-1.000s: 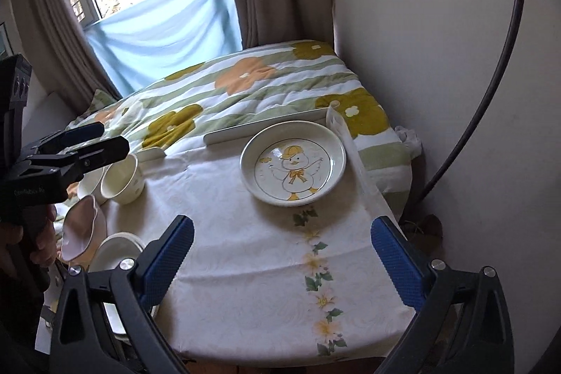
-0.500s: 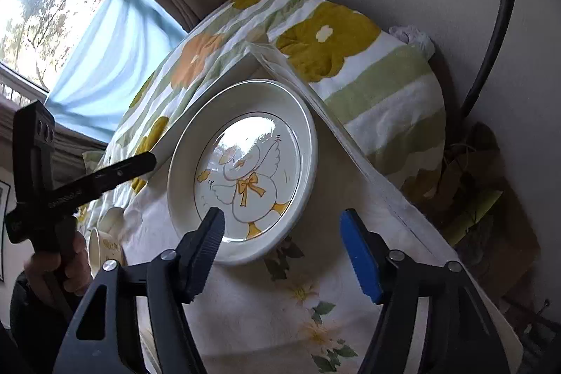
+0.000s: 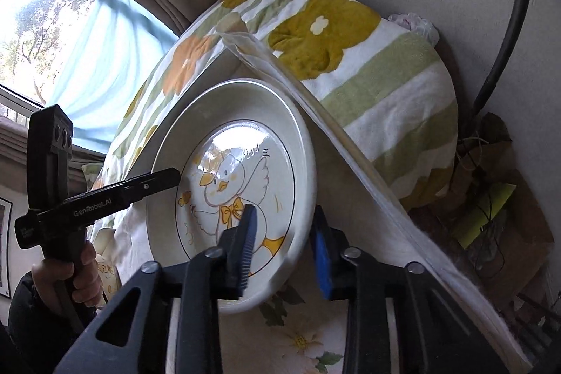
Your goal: Organize plates and bowls
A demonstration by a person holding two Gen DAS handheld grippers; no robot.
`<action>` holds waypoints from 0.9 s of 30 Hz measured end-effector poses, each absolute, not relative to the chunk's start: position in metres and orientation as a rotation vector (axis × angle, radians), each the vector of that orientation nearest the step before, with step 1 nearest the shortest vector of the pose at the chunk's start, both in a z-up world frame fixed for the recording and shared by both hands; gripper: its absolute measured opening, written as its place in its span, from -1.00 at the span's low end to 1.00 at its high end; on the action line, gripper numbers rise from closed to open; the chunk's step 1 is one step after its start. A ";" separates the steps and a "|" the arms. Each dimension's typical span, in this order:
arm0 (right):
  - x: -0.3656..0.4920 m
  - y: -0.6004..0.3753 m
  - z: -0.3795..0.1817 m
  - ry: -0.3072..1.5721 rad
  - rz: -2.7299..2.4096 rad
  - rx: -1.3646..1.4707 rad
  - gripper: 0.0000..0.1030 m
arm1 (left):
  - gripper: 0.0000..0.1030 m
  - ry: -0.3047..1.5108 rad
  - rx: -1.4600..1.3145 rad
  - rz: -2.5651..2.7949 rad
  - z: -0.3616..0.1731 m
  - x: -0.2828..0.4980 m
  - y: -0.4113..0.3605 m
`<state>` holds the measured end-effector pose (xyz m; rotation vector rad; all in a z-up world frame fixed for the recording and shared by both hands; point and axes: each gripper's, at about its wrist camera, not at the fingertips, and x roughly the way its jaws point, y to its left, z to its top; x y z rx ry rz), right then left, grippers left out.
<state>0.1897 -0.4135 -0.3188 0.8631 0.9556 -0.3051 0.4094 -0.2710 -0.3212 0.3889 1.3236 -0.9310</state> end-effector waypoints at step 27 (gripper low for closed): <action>0.163 -0.382 -0.230 0.868 -0.131 0.679 -0.70 | -0.74 1.110 0.234 -0.766 -0.202 0.324 -0.179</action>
